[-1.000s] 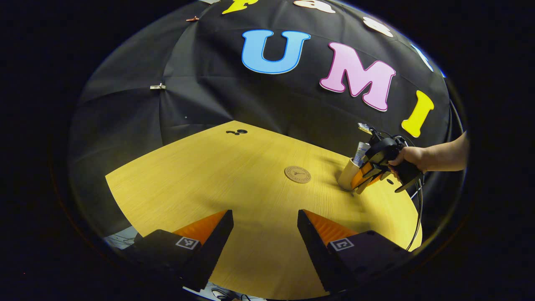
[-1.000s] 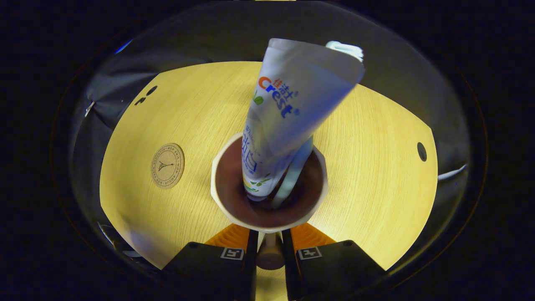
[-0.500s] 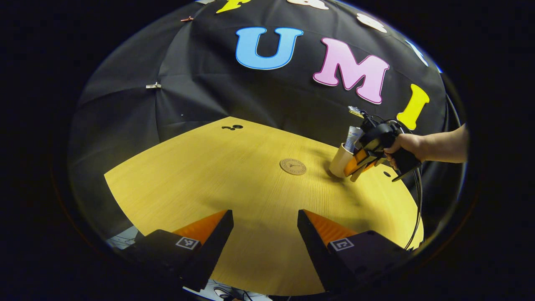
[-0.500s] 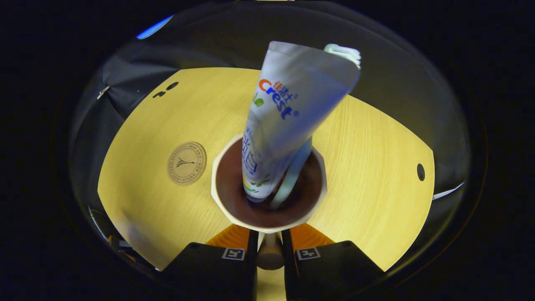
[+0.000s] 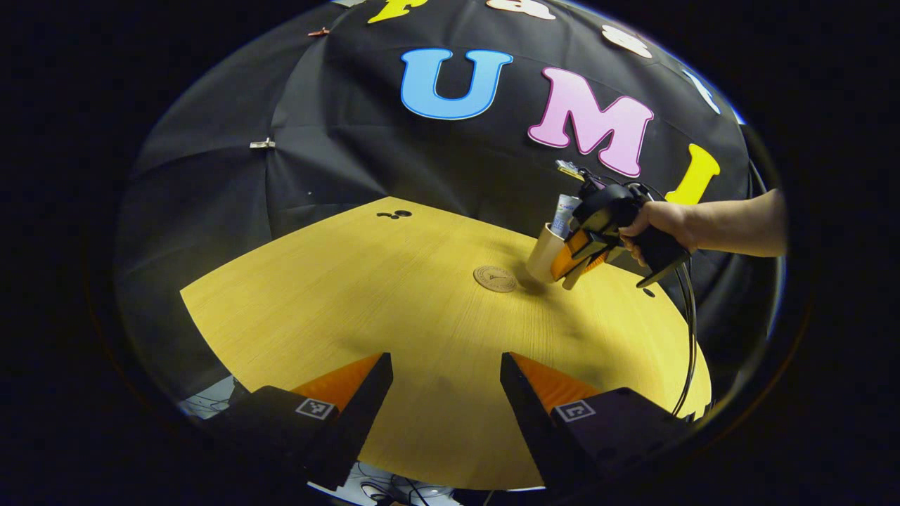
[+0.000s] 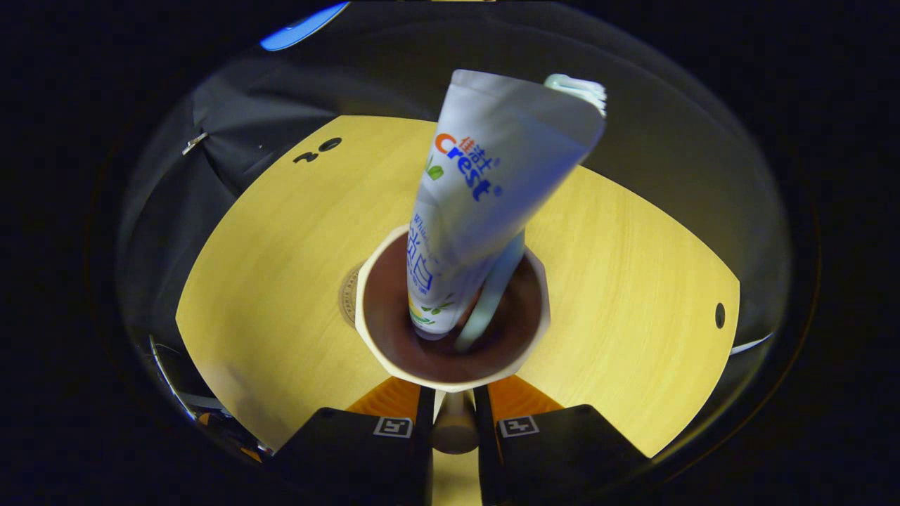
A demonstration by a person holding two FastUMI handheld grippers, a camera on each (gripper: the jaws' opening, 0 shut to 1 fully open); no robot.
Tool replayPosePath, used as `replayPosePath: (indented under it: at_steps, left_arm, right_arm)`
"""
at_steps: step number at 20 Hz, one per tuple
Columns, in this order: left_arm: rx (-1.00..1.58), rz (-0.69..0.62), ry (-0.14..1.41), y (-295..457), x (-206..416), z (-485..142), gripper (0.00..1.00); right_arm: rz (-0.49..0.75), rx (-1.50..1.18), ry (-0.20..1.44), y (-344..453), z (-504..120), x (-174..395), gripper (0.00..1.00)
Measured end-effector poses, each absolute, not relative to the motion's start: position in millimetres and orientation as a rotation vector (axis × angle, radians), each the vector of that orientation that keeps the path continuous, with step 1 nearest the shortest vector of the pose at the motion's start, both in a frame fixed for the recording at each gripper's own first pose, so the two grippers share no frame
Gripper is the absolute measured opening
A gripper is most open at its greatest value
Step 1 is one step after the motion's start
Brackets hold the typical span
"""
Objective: Put the toothbrush and toothpaste on the desktop into the cup, then pick up the cup and place it on the coaster on the desktop.
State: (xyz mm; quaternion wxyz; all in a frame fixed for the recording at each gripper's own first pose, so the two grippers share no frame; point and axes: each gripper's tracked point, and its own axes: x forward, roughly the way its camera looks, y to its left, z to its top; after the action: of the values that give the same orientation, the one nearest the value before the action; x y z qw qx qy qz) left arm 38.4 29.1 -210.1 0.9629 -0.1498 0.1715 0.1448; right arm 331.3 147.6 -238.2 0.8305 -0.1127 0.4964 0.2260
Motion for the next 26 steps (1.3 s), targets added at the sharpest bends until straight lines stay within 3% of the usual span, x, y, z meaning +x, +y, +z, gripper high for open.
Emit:
replayPosePath:
  at_steps: [17,18,20,22,23,24,25,26]
  left_arm:
    - [-0.36,0.432,0.363,86,-10,-230,0.98]
    - [-0.356,0.431,0.36,86,-10,-229,0.98]
    - [-0.349,0.432,0.354,86,-9,-225,0.98]
    - [-0.347,0.431,0.353,85,-10,-224,0.98]
    - [-0.347,0.43,0.353,85,-11,-224,0.98]
    - [-0.345,0.429,0.352,84,-11,-222,0.98]
    - [-0.342,0.427,0.349,83,-12,-220,0.98]
    - [-0.337,0.424,0.345,83,-12,-216,0.98]
  right_arm:
    - [0.531,-0.348,1.1,227,-267,319,0.3]
    - [0.529,-0.353,1.104,229,-270,320,0.24]
    - [0.524,-0.342,1.102,224,-265,316,0.36]
    - [0.524,-0.323,1.089,223,-257,316,0.35]
    - [0.523,-0.317,1.076,224,-252,317,0.53]
    - [0.522,-0.315,1.061,224,-247,317,0.55]
    - [0.525,-0.313,1.055,224,-242,316,0.69]
    - [0.527,-0.307,1.051,222,-236,313,0.75]
